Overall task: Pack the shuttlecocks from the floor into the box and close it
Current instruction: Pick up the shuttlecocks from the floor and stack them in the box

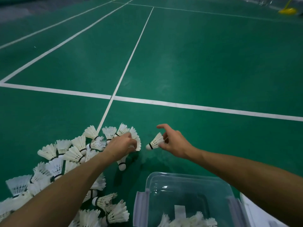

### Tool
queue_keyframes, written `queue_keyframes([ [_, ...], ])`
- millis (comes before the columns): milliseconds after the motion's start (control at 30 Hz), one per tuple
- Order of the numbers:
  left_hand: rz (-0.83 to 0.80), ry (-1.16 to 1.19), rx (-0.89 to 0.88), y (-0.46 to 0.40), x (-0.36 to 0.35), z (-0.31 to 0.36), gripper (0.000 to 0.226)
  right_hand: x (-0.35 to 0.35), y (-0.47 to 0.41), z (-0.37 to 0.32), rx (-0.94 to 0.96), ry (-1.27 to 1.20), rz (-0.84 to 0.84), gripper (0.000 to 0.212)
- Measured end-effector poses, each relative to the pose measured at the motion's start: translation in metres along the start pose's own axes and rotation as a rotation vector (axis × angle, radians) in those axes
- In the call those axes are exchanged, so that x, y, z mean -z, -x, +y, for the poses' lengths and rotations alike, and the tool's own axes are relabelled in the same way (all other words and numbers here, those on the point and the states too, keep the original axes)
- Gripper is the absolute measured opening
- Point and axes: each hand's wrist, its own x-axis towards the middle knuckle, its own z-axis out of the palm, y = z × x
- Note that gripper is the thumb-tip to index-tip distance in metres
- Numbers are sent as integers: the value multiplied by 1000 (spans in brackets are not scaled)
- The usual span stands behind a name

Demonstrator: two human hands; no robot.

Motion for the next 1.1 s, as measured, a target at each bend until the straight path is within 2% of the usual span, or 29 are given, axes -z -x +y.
queue_keyframes([
  [133, 155, 147, -11, 22, 32, 21, 17, 41, 54, -13, 51, -63, 42, 66],
  [233, 262, 200, -84, 44, 63, 47, 16, 61, 105, -24, 81, -134, 85, 65],
  [433, 389, 276, -164, 86, 116, 103, 16, 54, 192, -29, 45, -237, 141, 56],
  [600, 420, 300, -223, 105, 124, 120, 22, 1, 207, -4, -44, -196, 76, 35],
  [800, 405, 316, -279, 109, 107, 118, 26, -60, 180, 16, -91, -62, 9, 24],
  [1100, 321, 399, -290, 117, 81, 113, 25, -95, 159, 34, -154, -84, -79, 27],
])
